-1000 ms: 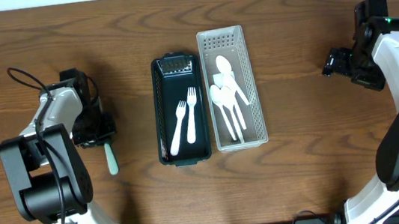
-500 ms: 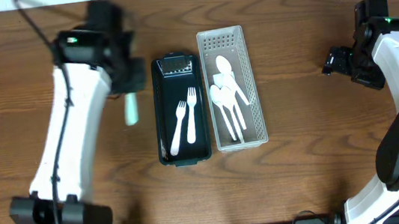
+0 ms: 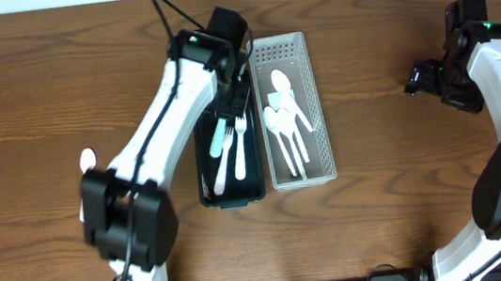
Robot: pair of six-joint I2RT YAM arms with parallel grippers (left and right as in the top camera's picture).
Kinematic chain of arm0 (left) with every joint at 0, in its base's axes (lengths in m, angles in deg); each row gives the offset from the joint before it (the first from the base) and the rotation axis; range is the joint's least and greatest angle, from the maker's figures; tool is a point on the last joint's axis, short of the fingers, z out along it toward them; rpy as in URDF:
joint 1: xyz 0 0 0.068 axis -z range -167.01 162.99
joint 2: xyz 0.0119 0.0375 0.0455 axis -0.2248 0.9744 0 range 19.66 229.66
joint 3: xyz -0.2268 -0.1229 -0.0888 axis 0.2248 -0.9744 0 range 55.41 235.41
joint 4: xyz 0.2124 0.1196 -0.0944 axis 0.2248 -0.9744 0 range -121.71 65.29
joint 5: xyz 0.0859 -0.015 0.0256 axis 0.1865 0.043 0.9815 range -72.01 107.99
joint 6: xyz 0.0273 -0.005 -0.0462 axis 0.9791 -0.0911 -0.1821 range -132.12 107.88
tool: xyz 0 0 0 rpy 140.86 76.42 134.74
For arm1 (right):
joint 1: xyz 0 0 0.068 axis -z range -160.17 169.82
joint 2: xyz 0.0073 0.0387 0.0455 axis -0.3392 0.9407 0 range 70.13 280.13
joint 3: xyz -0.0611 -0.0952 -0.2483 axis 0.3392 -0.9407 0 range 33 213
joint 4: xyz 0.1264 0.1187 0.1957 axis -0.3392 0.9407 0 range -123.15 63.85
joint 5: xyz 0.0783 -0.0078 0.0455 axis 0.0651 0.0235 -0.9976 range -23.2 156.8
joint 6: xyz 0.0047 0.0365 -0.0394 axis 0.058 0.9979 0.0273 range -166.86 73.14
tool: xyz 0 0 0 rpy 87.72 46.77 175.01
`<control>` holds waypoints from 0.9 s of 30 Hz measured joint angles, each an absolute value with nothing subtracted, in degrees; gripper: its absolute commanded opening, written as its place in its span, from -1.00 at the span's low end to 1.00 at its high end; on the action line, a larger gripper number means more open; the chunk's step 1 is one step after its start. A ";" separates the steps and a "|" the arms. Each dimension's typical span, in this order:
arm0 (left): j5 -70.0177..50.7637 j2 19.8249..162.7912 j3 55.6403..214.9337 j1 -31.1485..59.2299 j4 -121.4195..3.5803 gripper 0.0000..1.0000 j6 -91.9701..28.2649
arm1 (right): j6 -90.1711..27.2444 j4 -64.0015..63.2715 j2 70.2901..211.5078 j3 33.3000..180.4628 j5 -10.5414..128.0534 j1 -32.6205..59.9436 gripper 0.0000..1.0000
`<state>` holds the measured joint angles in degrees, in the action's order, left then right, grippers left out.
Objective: Pack container
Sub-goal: 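Place the fork in the black basket and open the left gripper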
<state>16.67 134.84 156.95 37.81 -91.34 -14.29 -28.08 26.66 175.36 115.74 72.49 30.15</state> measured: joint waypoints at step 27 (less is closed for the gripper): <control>26.90 118.16 155.68 35.43 -93.92 0.77 -15.10 | -28.12 29.17 175.33 115.74 73.41 30.15 0.92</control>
<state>26.90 118.16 155.68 35.43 -93.92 -15.10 -28.12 29.17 175.33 115.74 73.41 30.15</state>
